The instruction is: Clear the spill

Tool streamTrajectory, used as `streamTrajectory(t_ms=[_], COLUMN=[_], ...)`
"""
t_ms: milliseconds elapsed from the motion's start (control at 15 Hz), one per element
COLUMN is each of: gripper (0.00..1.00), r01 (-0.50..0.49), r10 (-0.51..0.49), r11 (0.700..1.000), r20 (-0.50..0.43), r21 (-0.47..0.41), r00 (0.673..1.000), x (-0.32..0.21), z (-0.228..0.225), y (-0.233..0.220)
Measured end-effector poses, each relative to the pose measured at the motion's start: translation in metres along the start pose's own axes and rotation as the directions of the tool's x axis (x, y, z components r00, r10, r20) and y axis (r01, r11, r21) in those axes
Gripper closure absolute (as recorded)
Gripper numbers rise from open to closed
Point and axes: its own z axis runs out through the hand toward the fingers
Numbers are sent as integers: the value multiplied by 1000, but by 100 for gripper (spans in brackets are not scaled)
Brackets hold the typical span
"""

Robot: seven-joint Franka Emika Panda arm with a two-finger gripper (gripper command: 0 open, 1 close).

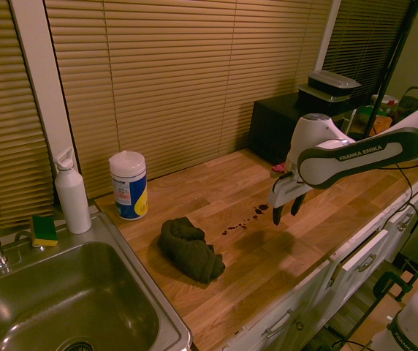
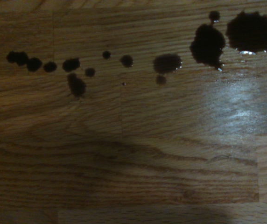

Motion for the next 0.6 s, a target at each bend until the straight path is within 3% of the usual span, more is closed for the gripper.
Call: streamTrajectory(t_ms=[267,600], gripper=[0,0], r01=[13,64], r10=[-13,-61], r11=[1000,996], r20=[-6,-45], r21=[8,58], r00=[1000,997], x=[-3,-29], z=[-1,-26], y=[-5,-46])
